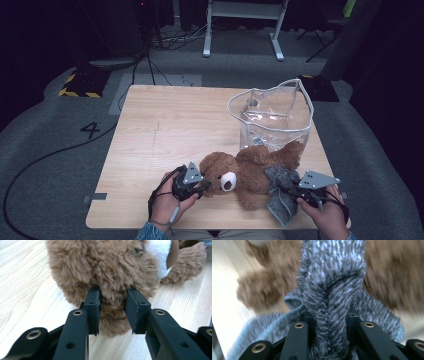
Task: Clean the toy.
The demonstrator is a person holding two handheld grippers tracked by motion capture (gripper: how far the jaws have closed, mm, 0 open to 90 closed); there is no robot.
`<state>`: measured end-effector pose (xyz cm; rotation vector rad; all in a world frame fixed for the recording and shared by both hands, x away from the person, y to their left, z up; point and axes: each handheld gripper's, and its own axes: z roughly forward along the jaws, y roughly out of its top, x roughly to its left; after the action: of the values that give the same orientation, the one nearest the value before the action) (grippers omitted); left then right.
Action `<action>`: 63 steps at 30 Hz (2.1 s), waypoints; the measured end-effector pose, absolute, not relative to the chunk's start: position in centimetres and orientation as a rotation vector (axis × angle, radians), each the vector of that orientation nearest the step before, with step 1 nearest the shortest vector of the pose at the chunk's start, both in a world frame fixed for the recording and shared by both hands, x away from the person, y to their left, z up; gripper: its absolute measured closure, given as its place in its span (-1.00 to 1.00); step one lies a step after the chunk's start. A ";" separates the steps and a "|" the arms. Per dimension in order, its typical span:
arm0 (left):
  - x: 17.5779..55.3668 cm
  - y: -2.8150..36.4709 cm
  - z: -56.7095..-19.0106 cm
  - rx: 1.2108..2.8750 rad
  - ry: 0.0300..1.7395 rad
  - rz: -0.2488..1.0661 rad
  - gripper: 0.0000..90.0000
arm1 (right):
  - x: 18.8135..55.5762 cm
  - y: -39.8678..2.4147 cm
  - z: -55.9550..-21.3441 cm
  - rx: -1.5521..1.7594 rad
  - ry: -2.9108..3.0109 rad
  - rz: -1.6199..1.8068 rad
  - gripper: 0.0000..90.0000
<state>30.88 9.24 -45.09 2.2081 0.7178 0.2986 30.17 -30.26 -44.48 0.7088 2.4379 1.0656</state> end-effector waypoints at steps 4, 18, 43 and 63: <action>30.8 9.1 -45.0 2.210 0.719 0.301 0.45 | 29.7 -32.3 -45.1 0.790 2.414 1.081 0.62; 30.8 9.5 -45.0 2.195 0.732 0.311 0.40 | 31.8 -38.1 -45.9 1.018 2.320 0.838 0.50; 29.7 11.6 -44.4 2.110 0.802 0.330 0.14 | 30.5 -27.0 -38.1 0.559 2.368 1.219 -0.13; 29.4 12.3 -44.5 2.101 0.825 0.336 0.14 | 34.4 -19.2 -43.8 0.136 2.523 0.825 -0.37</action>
<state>29.40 12.28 -44.53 2.1007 0.8250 0.3358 34.40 -19.16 -43.83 0.1363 2.5227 0.8252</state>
